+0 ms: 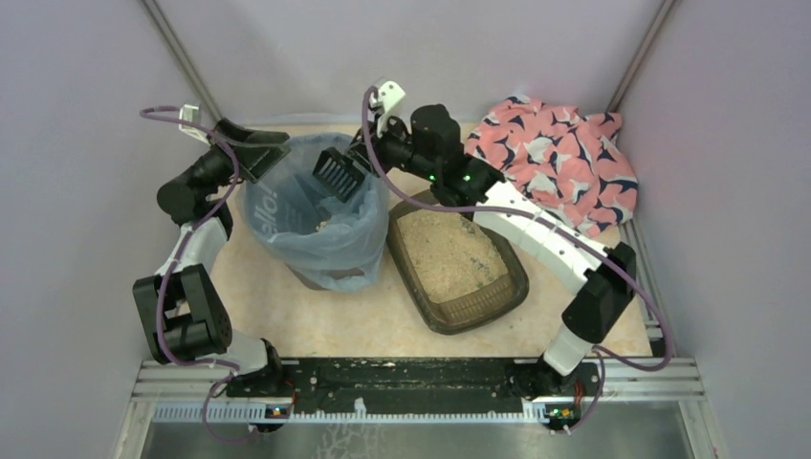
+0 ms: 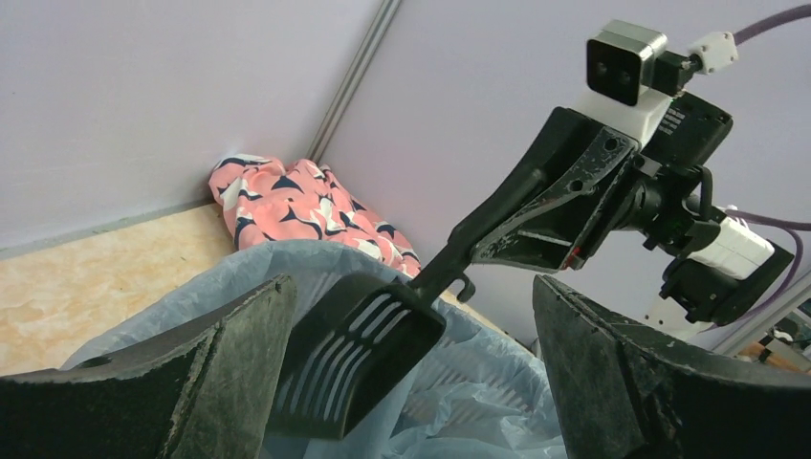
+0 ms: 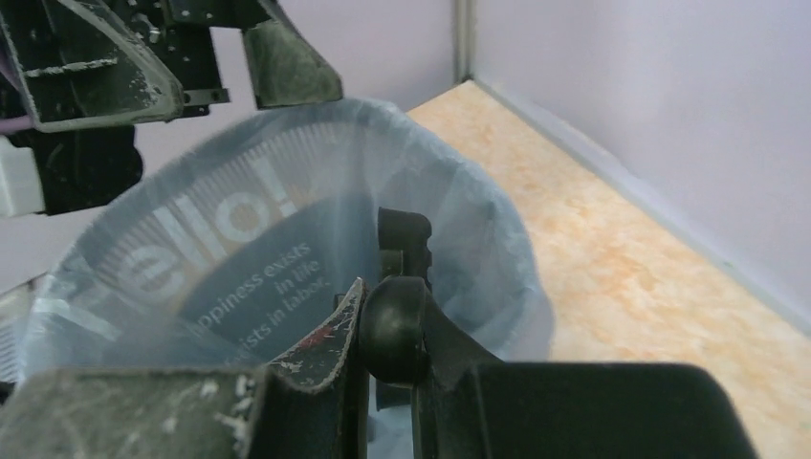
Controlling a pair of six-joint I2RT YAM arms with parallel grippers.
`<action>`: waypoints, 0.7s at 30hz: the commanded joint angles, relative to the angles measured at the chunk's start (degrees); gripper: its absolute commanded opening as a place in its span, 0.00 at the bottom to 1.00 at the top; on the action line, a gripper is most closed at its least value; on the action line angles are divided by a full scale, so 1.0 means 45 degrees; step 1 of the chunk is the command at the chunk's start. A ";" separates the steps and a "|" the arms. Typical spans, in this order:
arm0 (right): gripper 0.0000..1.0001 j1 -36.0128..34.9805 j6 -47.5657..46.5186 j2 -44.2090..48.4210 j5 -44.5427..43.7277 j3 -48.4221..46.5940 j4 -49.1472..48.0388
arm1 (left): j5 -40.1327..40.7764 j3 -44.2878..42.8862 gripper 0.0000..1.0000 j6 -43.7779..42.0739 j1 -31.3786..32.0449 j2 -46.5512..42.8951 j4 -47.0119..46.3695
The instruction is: Clean the litter box
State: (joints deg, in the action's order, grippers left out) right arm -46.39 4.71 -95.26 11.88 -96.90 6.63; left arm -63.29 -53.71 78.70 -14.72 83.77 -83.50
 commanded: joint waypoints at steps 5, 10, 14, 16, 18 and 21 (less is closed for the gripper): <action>0.00 0.0208 -0.0571 0.2970 -0.0928 0.1413 -0.3253 | -0.0062 0.0081 0.99 -0.0094 0.0055 -0.0217 -0.0345; 0.00 0.1277 0.1581 0.4168 0.1185 0.2421 -0.5130 | -0.0058 0.0094 0.99 -0.0051 0.0060 -0.0140 -0.0402; 0.00 0.1909 0.1112 0.5076 -0.0115 0.2683 -0.3915 | -0.0089 0.0086 0.99 0.0056 0.0050 -0.0077 -0.0506; 0.00 0.2341 0.0640 0.5658 -0.1211 0.3027 -0.3008 | -0.0080 0.0086 0.99 0.0037 0.0066 -0.0065 -0.0506; 0.00 0.2895 0.0186 0.6267 -0.2100 0.3486 -0.2009 | -0.0060 0.0081 0.99 0.0051 0.0053 -0.0053 -0.0496; 0.00 0.3671 -0.0499 0.7079 -0.3529 0.4179 -0.0137 | -0.0057 0.0081 0.99 0.0088 0.0059 -0.0017 -0.0505</action>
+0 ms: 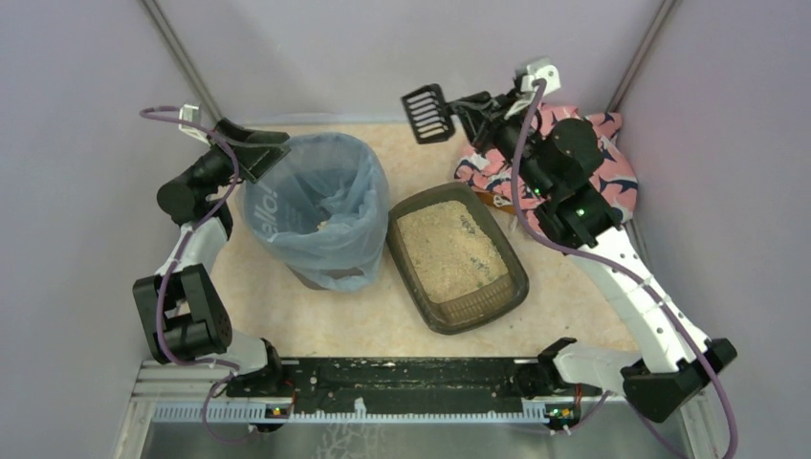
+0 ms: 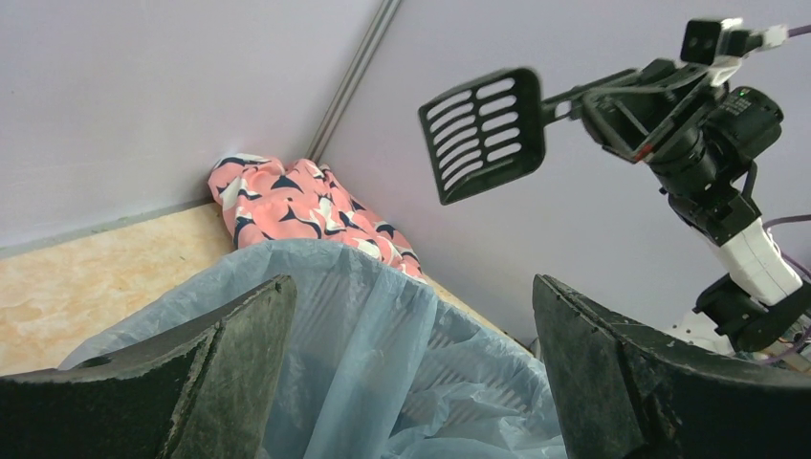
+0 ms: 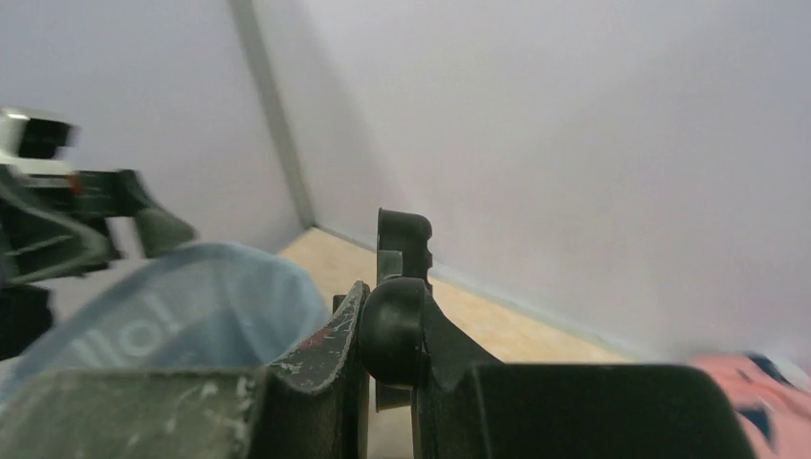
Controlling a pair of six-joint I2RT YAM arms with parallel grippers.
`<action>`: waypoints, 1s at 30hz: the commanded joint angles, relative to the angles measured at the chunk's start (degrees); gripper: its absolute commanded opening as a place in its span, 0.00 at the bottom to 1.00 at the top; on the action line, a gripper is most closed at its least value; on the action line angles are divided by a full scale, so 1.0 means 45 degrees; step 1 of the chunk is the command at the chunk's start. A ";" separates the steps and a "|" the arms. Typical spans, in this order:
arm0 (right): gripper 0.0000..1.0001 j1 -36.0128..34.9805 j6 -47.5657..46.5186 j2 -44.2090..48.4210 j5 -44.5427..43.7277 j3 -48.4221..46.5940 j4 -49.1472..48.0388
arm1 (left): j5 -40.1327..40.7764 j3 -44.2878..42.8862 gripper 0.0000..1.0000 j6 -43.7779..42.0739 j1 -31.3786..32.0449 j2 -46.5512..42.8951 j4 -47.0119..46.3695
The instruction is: Clean the litter box
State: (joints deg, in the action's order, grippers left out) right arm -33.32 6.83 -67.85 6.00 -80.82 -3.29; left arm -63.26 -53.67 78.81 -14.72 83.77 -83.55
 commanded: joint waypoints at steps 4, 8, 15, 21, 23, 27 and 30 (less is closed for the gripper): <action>0.00 0.1037 -0.1965 0.1634 -0.4102 0.1797 0.3728 | -0.0025 0.0071 0.99 0.0161 0.0049 0.0030 -0.0583; 0.00 0.1028 -0.1927 0.1794 -0.4298 0.2828 0.4458 | -0.0013 0.0081 0.99 0.0279 0.0051 0.0091 -0.0725; 0.00 -0.0523 -0.2580 0.0937 -0.6566 0.3344 0.5360 | -0.0087 0.0071 0.99 0.0231 0.0132 0.0044 -0.0600; 0.00 -0.2377 -0.3297 -0.0457 -0.8747 0.3060 0.6049 | -0.0079 0.0033 0.99 0.0182 0.0170 0.0114 -0.0479; 0.00 -0.3187 -0.3600 -0.0908 -0.9784 0.3184 0.6080 | -0.0116 0.0013 0.99 0.0131 0.0184 0.0086 -0.0417; 0.00 -0.4212 -0.4202 -0.1906 -1.2227 0.3692 0.5659 | -0.0092 0.0003 0.99 0.0078 0.0179 0.0015 -0.0262; 0.00 -0.4588 -0.4397 -0.2227 -1.2697 0.3998 0.5219 | -0.0101 -0.0007 0.99 0.0103 0.0172 -0.0027 -0.0262</action>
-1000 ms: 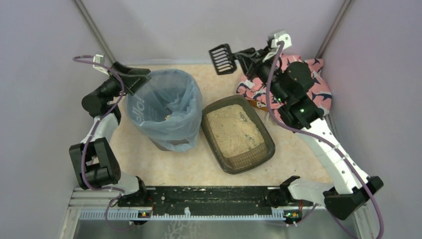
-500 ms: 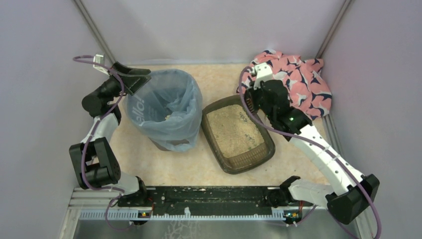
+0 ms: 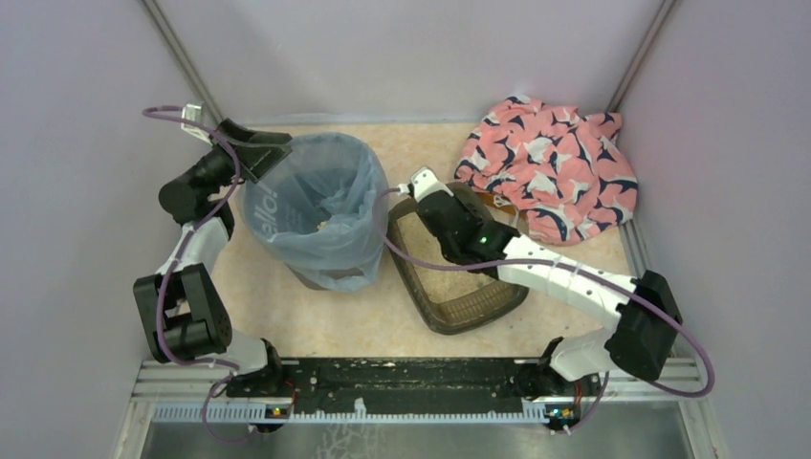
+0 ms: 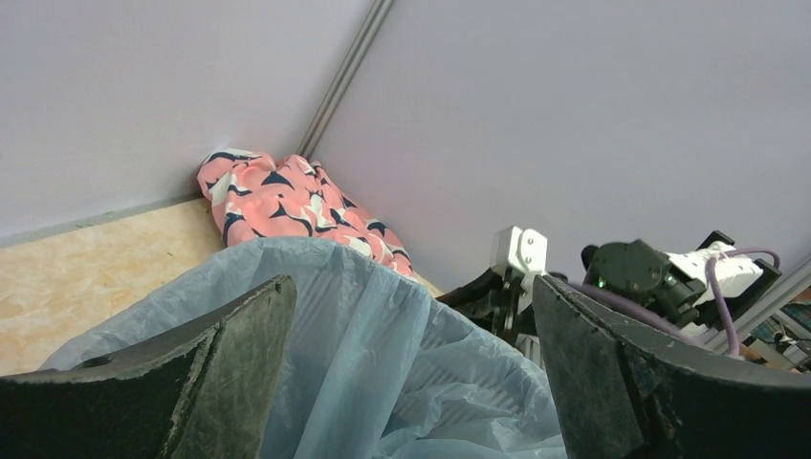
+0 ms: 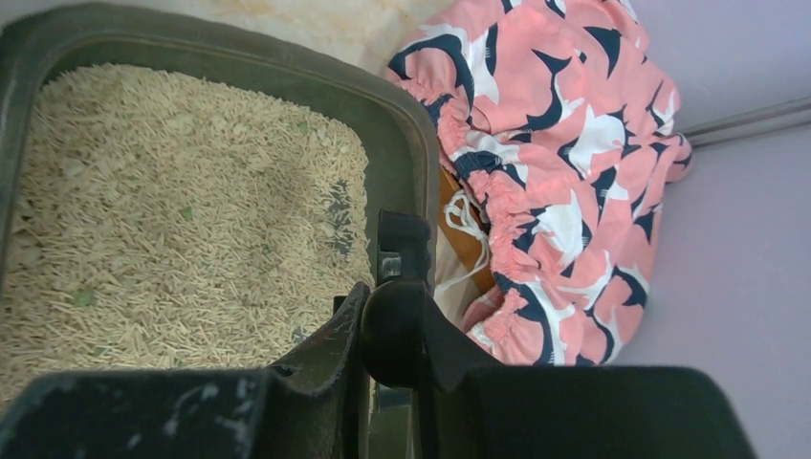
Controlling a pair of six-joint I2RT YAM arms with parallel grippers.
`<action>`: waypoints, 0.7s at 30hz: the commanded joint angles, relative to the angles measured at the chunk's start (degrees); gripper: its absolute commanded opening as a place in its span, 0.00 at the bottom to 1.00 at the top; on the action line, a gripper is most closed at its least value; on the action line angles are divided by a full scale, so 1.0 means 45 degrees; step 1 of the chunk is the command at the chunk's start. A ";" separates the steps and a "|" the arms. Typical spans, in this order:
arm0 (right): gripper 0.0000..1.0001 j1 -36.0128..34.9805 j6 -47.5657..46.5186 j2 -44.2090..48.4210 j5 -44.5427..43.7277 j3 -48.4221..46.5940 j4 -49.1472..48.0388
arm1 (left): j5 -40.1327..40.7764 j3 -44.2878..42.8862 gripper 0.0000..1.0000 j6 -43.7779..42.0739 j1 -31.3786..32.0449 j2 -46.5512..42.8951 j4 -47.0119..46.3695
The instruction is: Clean the litter box
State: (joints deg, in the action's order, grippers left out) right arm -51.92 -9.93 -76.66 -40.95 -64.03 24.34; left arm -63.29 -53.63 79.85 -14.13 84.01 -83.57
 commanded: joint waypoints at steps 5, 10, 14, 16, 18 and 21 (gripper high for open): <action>0.00 -0.0747 -0.1536 -0.0687 -0.3343 0.0924 -0.1895 | -0.0126 0.0002 0.99 -0.0079 0.0036 -0.0176 -0.0296; 0.00 -0.0761 -0.1453 -0.0951 -0.3456 0.1612 -0.2249 | -0.0134 0.0003 0.99 -0.0050 0.0054 -0.0226 -0.0335; 0.00 -0.0767 -0.1064 -0.0997 -0.3348 0.2011 -0.2200 | -0.0118 -0.0007 0.99 -0.0021 0.0070 -0.0232 -0.0335; 0.00 -0.0784 -0.0917 -0.1025 -0.3225 0.2205 -0.2224 | -0.0132 0.0003 0.99 -0.0013 0.0063 -0.0246 -0.0354; 0.00 -0.0791 -0.0766 -0.1072 -0.3047 0.2386 -0.2263 | -0.0116 0.0003 0.99 0.0015 0.0056 -0.0231 -0.0391; 0.00 -0.0806 -0.0275 -0.1179 -0.2538 0.2427 -0.2015 | -0.0148 0.0002 0.99 0.0028 0.0070 -0.0235 -0.0394</action>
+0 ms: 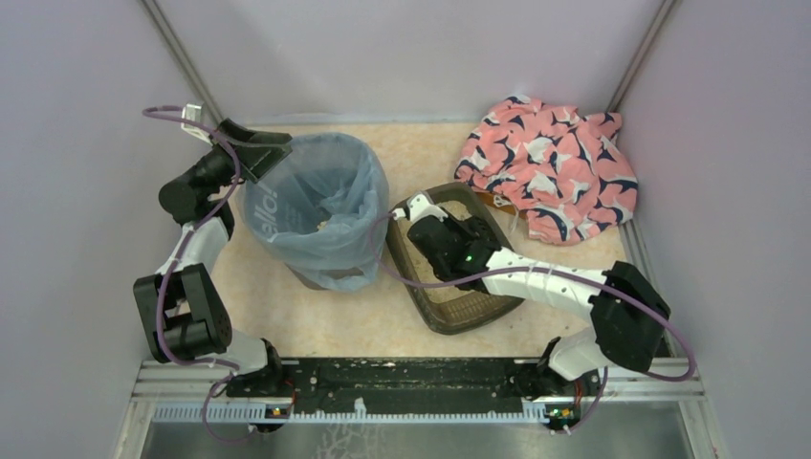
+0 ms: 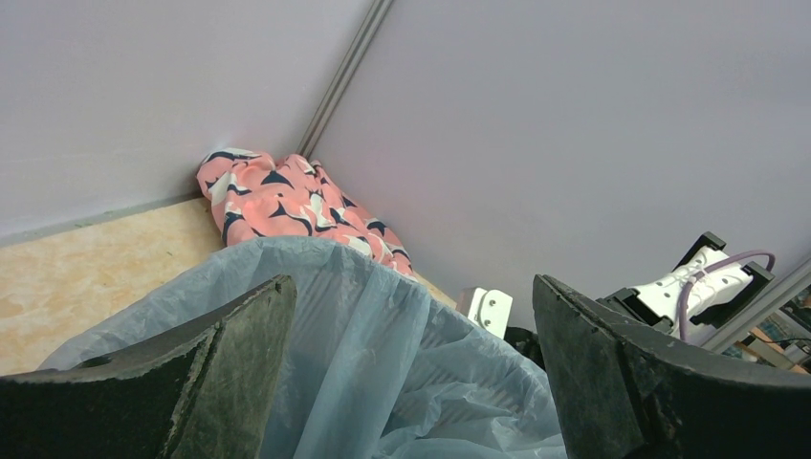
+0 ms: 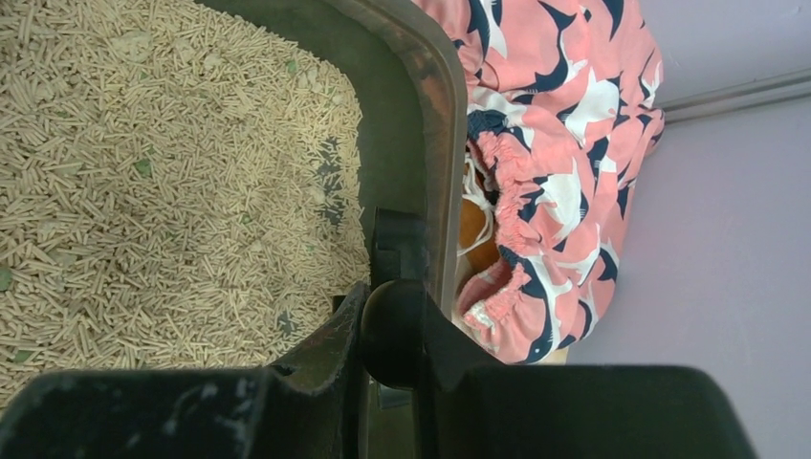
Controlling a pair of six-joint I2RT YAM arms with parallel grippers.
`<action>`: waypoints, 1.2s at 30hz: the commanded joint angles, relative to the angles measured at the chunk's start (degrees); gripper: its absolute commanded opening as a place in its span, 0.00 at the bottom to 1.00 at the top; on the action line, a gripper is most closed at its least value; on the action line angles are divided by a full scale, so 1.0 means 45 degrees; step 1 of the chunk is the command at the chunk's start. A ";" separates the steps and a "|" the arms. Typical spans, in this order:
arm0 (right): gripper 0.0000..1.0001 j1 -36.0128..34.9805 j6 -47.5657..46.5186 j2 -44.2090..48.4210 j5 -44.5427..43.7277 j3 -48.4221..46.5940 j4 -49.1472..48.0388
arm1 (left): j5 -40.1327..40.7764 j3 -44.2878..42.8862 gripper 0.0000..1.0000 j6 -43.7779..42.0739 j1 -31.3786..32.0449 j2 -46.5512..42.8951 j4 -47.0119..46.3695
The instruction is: Clean the litter box
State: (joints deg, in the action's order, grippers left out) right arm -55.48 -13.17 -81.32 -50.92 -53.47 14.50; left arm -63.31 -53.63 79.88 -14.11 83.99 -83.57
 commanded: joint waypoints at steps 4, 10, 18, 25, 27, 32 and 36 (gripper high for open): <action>0.00 -0.0014 0.1388 0.0070 0.1284 0.0078 0.0227 | -0.0144 -0.0007 0.99 0.0033 0.0050 -0.0188 -0.0394; 0.00 0.0332 0.3173 0.0342 0.3754 -0.0440 0.0332 | -0.0133 0.0003 0.99 0.0003 0.0074 -0.0182 -0.0362; 0.00 0.2454 0.5324 0.0774 0.6992 -0.0963 -0.0124 | -0.0201 0.0003 0.99 -0.0187 0.0176 -0.0197 -0.0189; 0.00 0.4000 0.6030 0.0884 0.8713 -0.1075 -0.0335 | -0.0194 0.0003 0.99 -0.0422 0.0183 -0.0188 0.0085; 0.00 0.4491 0.6210 0.0980 0.9418 -0.0779 -0.0651 | -0.0216 0.0003 0.99 -0.0441 0.0202 -0.0178 0.0121; 0.00 0.6075 0.7166 0.1458 1.1625 0.0543 -0.1661 | -0.0209 0.0013 0.99 -0.0533 0.0206 -0.0149 0.0230; 0.00 0.6854 0.7556 0.1709 1.2733 0.1573 -0.2357 | -0.0180 0.0022 0.99 -0.0512 0.0224 -0.0081 0.0251</action>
State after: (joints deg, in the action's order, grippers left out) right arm -26.33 15.14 -73.89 -5.85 -50.96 5.56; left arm -63.64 -53.63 78.50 -13.47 83.99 -81.82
